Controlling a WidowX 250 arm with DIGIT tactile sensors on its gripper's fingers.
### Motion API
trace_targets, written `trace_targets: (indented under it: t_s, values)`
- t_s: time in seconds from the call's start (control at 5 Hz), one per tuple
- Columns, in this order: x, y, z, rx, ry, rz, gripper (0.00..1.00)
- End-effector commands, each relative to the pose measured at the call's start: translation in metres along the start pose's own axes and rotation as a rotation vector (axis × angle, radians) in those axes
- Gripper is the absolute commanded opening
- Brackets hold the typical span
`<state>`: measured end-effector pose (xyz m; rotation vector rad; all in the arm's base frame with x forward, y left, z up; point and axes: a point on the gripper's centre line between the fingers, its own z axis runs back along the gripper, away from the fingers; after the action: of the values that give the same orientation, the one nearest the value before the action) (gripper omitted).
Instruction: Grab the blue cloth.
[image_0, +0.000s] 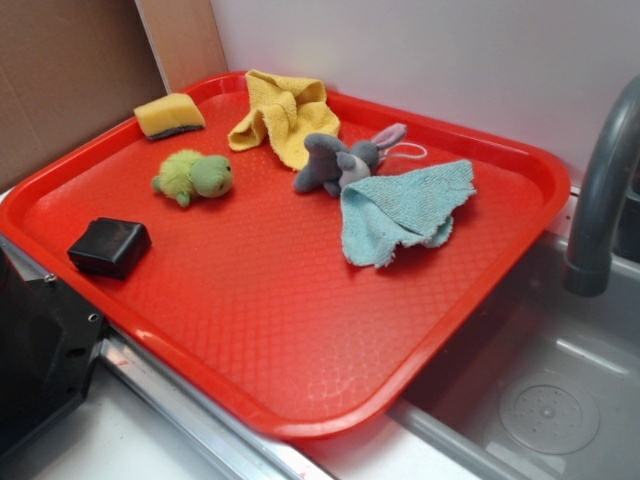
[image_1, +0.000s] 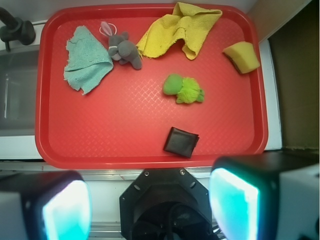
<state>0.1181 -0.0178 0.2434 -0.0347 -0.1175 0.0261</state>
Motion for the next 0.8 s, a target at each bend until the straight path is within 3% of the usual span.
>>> trace_targets:
  t_s: [0.0, 0.2, 0.4, 0.6]
  values:
    - [0.000, 0.000, 0.000, 0.000, 0.000, 0.000, 1.00]
    - [0.043, -0.010, -0.056, -0.006, 0.122, 0.090, 1.00]
    - [0.081, -0.019, -0.084, -0.076, 0.016, 0.198, 1.00]
    - [0.121, -0.017, -0.106, -0.203, -0.046, 0.261, 1.00]
